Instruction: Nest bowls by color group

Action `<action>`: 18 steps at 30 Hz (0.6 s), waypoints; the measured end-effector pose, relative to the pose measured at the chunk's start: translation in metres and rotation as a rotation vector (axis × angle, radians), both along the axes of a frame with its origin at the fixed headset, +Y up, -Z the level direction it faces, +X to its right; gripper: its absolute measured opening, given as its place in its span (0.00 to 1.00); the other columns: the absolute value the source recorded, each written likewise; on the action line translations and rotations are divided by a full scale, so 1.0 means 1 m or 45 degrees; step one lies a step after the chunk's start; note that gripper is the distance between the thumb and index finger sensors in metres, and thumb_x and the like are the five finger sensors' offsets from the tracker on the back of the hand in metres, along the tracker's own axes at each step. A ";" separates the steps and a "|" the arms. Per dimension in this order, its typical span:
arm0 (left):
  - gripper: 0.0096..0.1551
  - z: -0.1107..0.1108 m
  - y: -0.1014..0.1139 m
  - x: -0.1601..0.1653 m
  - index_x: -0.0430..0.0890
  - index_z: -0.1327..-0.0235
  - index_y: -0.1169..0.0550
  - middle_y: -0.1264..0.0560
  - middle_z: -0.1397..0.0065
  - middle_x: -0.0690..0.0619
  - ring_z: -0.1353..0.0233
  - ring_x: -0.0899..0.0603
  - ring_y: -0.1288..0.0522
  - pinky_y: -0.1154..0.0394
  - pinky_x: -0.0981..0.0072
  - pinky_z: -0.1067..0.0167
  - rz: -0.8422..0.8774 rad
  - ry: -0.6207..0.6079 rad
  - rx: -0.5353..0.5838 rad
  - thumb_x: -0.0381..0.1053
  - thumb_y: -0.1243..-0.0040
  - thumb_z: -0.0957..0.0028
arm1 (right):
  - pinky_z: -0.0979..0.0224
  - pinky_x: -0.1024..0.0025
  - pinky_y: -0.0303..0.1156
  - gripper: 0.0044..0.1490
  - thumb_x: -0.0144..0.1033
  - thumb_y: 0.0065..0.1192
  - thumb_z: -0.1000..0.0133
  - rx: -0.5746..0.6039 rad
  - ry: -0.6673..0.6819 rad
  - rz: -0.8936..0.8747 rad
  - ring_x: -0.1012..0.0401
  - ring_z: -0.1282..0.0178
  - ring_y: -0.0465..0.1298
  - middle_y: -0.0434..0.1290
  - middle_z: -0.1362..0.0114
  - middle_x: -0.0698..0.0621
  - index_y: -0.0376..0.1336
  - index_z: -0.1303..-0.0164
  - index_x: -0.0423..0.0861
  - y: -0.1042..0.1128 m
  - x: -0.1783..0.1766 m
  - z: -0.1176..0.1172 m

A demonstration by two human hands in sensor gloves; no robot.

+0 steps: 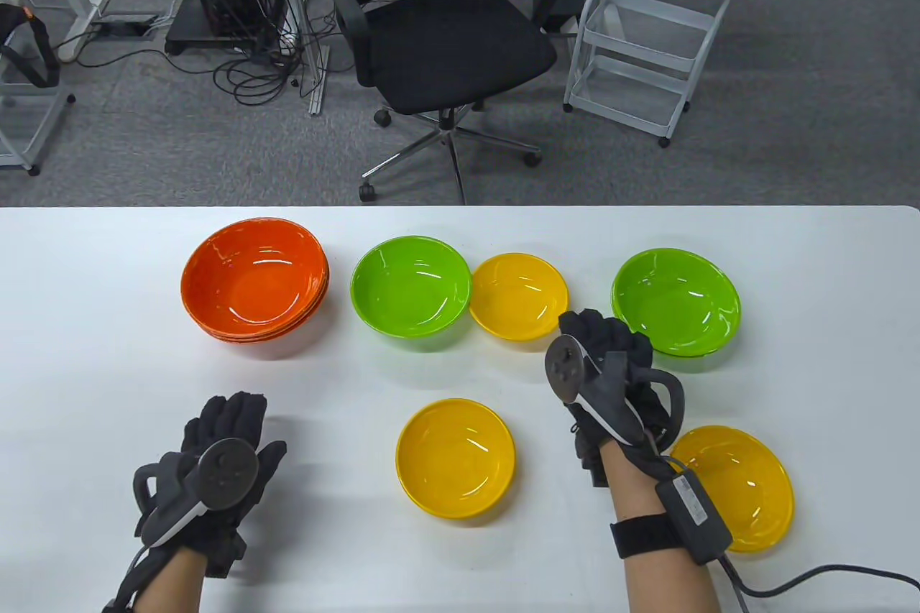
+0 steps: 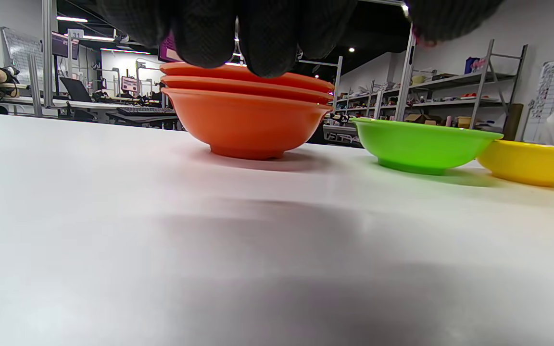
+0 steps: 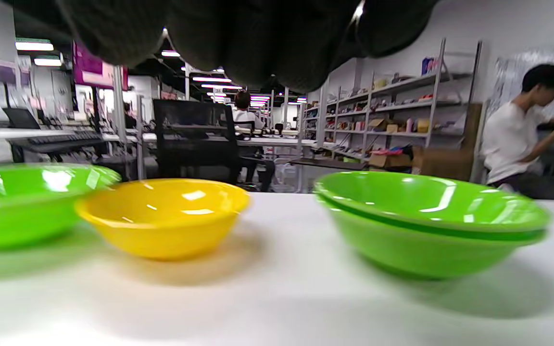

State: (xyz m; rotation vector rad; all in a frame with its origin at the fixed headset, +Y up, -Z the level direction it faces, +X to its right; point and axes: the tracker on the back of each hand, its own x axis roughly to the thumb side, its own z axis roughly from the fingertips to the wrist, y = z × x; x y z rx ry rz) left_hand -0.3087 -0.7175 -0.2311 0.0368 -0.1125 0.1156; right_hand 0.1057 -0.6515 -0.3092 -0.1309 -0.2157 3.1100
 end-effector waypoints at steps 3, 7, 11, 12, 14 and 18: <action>0.43 0.002 0.003 0.001 0.43 0.20 0.37 0.33 0.18 0.38 0.19 0.25 0.34 0.36 0.32 0.26 0.004 -0.007 0.023 0.63 0.51 0.46 | 0.15 0.45 0.60 0.38 0.57 0.55 0.44 0.026 0.045 0.064 0.54 0.15 0.66 0.60 0.15 0.56 0.55 0.22 0.58 0.015 -0.035 0.003; 0.42 0.003 0.004 0.003 0.44 0.21 0.36 0.31 0.19 0.38 0.20 0.26 0.33 0.35 0.33 0.27 -0.013 -0.023 0.024 0.63 0.51 0.46 | 0.14 0.47 0.61 0.38 0.58 0.56 0.44 0.024 0.101 0.102 0.55 0.15 0.66 0.61 0.15 0.58 0.55 0.22 0.60 0.021 -0.071 -0.001; 0.42 0.002 0.007 0.000 0.44 0.21 0.36 0.32 0.18 0.39 0.19 0.26 0.34 0.35 0.33 0.26 0.012 -0.013 0.035 0.63 0.51 0.46 | 0.13 0.47 0.60 0.39 0.59 0.57 0.44 -0.025 0.130 0.103 0.55 0.14 0.66 0.60 0.14 0.58 0.54 0.22 0.60 0.019 -0.107 -0.016; 0.42 0.001 0.007 0.000 0.44 0.20 0.36 0.32 0.18 0.39 0.19 0.26 0.34 0.36 0.33 0.26 0.020 -0.009 0.032 0.63 0.51 0.46 | 0.13 0.47 0.60 0.40 0.60 0.57 0.44 -0.049 0.130 0.110 0.56 0.13 0.65 0.59 0.14 0.59 0.54 0.21 0.60 0.016 -0.114 -0.021; 0.42 -0.001 0.006 -0.002 0.44 0.20 0.37 0.32 0.18 0.39 0.19 0.26 0.34 0.36 0.33 0.26 0.032 0.002 0.017 0.63 0.51 0.46 | 0.12 0.46 0.59 0.41 0.61 0.57 0.45 -0.100 0.137 0.153 0.55 0.13 0.64 0.59 0.13 0.59 0.54 0.21 0.61 0.004 -0.132 -0.034; 0.43 -0.004 0.000 -0.002 0.44 0.20 0.37 0.33 0.17 0.39 0.19 0.26 0.34 0.36 0.33 0.25 0.030 0.010 -0.036 0.64 0.51 0.46 | 0.12 0.46 0.58 0.43 0.63 0.57 0.46 -0.177 0.141 0.239 0.55 0.12 0.63 0.58 0.13 0.59 0.52 0.20 0.61 -0.030 -0.154 -0.052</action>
